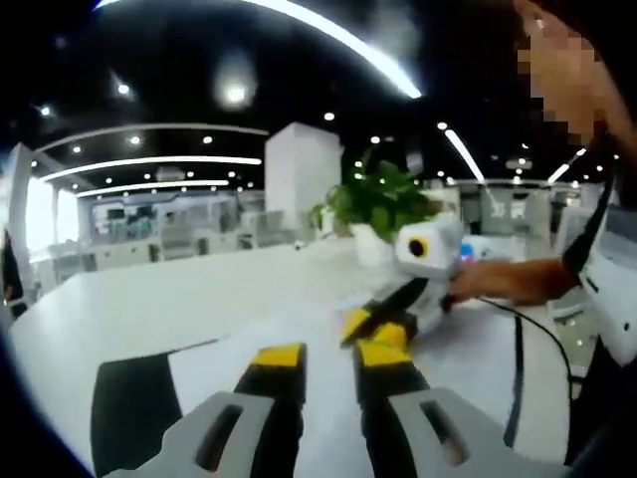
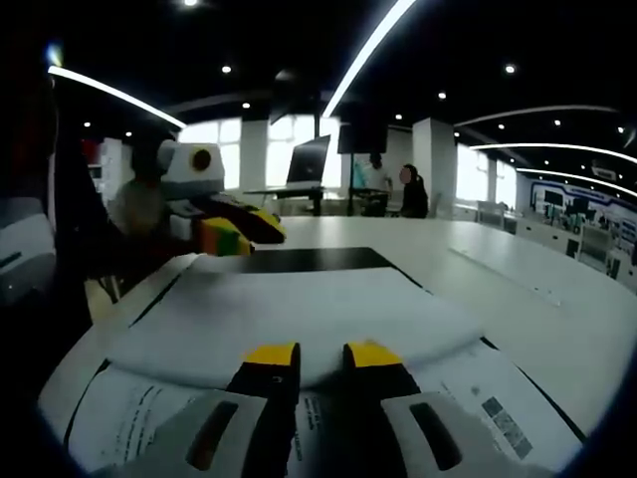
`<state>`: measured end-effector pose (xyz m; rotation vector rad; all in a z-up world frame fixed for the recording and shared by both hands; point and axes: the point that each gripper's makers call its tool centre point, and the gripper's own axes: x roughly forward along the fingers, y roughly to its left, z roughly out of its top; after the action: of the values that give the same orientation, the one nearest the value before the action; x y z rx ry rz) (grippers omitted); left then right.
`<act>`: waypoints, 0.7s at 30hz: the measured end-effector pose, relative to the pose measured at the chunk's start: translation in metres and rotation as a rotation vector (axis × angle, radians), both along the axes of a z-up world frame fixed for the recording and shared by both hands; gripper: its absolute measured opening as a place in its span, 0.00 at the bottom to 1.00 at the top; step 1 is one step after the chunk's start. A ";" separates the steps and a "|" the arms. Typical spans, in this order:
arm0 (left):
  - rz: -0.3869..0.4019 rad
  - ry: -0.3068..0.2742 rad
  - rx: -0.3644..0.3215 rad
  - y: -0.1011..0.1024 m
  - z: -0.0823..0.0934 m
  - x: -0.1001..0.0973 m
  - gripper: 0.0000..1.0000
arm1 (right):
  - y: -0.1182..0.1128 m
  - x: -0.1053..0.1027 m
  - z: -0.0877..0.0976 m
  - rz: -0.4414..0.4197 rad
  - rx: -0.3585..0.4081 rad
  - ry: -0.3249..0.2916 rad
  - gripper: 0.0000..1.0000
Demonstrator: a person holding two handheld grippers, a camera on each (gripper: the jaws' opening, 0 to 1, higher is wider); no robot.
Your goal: Flip through the bound document one page at a time
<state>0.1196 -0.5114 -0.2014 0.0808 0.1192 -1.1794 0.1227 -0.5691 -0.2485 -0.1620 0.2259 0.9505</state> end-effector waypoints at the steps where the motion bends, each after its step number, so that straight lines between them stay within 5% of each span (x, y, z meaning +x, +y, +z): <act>1: -0.001 0.001 0.003 -0.001 -0.001 0.002 0.20 | 0.000 0.000 0.000 0.000 0.000 0.000 0.21; 21: -0.009 0.036 0.043 -0.023 -0.024 0.029 0.17 | -0.001 0.000 0.001 0.003 0.003 0.000 0.21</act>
<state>0.1481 -0.5342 -0.2257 0.0984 0.1762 -1.1881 0.1229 -0.5699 -0.2480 -0.1596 0.2239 0.9533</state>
